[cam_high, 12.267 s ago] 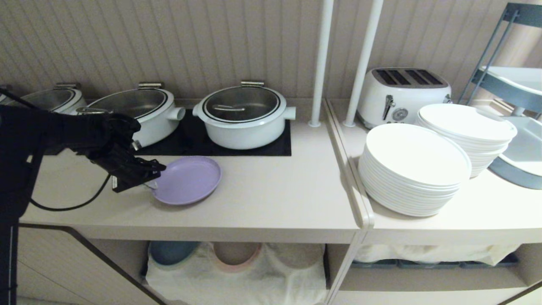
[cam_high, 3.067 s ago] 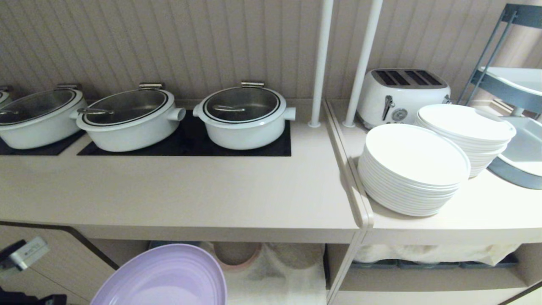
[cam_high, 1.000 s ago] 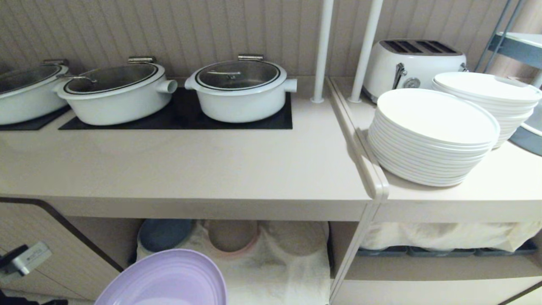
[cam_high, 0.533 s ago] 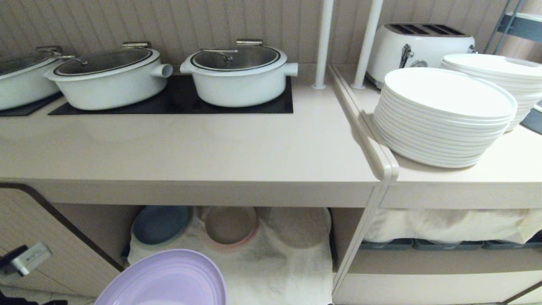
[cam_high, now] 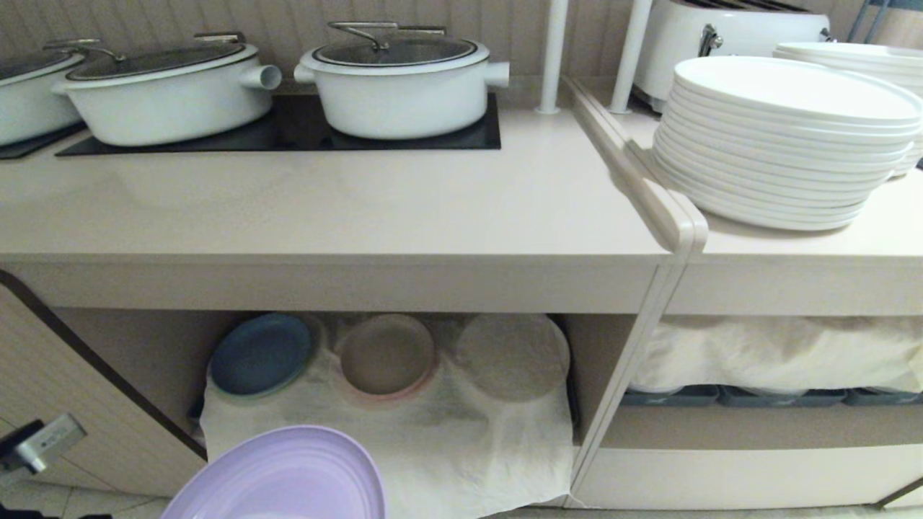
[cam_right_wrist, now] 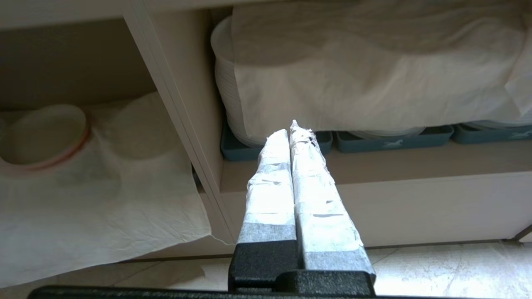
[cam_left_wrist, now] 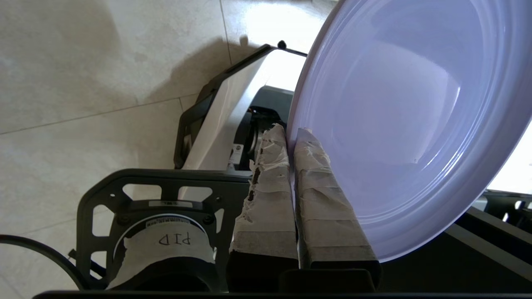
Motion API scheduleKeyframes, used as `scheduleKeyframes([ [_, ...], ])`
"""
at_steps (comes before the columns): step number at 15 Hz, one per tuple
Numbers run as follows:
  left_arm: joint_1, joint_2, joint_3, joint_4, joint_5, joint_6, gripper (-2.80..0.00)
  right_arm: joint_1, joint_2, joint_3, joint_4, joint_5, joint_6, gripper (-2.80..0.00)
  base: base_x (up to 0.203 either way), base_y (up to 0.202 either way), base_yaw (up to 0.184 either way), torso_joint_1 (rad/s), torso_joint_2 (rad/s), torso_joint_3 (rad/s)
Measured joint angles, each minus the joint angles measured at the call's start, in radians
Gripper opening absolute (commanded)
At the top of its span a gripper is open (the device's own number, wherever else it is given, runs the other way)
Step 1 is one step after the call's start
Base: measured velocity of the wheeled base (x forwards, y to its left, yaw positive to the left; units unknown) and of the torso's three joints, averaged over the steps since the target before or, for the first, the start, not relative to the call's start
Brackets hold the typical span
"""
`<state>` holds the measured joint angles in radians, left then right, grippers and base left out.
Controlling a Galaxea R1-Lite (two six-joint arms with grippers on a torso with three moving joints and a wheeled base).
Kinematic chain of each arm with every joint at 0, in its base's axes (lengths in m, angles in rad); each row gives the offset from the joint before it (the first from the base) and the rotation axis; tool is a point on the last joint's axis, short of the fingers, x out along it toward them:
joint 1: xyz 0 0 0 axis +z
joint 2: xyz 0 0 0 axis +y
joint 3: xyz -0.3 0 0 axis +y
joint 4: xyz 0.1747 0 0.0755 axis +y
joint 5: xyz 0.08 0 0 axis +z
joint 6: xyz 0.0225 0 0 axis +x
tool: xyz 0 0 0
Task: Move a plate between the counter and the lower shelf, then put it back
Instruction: Put the plate in the cupboard
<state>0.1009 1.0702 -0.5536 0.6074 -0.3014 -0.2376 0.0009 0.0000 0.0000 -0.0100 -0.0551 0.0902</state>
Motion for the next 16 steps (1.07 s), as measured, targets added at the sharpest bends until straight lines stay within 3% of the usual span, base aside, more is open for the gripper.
scheduleKeyframes([
  [16,0.0,-0.036,0.036,0.0,-0.001,-0.001,-2.8,0.0,0.0,0.0,-0.001,0.0,0.0,-2.8,0.0,0.0,0.0,-0.169,0.46,0.294],
])
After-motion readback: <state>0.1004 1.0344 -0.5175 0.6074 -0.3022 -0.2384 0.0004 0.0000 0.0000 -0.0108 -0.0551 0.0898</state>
